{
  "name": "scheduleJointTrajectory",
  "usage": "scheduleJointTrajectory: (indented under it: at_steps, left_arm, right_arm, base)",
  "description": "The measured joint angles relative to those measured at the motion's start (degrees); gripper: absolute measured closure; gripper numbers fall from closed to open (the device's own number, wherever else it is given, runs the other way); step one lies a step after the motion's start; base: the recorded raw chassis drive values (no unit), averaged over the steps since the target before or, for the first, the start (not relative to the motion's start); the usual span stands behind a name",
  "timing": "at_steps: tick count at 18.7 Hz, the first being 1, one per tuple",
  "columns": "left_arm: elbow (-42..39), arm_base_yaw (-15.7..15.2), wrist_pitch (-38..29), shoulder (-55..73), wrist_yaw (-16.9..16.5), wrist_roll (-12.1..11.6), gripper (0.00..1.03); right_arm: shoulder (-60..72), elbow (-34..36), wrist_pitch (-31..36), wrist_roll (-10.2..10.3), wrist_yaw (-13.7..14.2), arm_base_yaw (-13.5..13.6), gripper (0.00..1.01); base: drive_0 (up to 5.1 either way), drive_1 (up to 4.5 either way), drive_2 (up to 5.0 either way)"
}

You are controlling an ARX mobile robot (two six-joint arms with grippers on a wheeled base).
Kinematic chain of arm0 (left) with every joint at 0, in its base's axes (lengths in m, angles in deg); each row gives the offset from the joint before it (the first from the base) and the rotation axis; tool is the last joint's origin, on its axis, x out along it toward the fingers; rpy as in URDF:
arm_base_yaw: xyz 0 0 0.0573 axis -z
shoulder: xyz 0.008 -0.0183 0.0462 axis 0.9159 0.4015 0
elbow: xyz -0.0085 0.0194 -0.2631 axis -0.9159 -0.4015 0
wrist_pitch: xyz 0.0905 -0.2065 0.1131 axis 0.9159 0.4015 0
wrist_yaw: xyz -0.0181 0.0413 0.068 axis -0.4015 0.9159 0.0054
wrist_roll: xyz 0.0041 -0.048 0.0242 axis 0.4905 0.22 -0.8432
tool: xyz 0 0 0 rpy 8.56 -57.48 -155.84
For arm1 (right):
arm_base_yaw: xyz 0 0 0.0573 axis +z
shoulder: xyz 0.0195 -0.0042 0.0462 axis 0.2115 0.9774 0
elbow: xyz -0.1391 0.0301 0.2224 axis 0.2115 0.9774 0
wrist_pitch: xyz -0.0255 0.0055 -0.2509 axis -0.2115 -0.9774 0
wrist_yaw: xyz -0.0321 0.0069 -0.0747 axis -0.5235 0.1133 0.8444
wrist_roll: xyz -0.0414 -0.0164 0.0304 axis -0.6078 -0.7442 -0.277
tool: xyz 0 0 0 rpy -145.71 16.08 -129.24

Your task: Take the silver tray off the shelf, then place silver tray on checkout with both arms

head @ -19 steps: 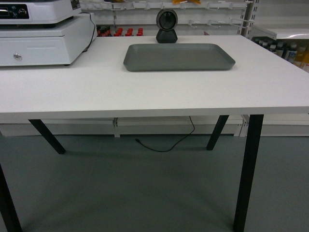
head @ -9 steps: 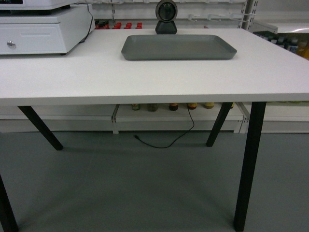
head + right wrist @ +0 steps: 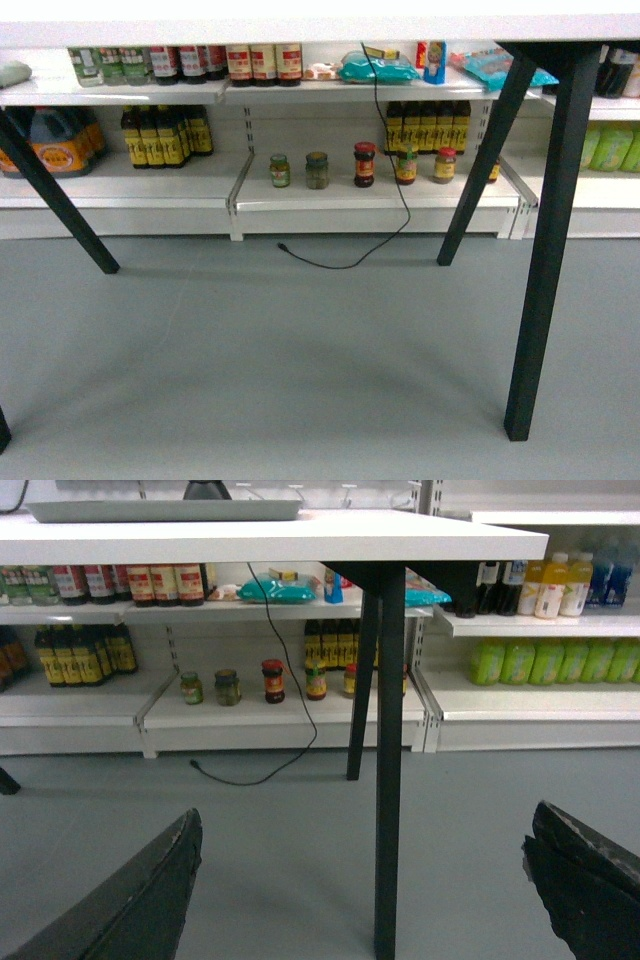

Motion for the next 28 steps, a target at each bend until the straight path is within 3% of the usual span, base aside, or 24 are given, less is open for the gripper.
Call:
scheduleJointTrajectory:
  at_steps: [28]
  left_arm:
    - [0.0, 0.0, 0.1, 0.0, 0.0, -0.4, 0.05]
  right_arm:
    - [0.0, 0.0, -0.1, 0.0, 0.0, 0.0, 0.03]
  base:
    - [0.0, 0.00, 0.0]
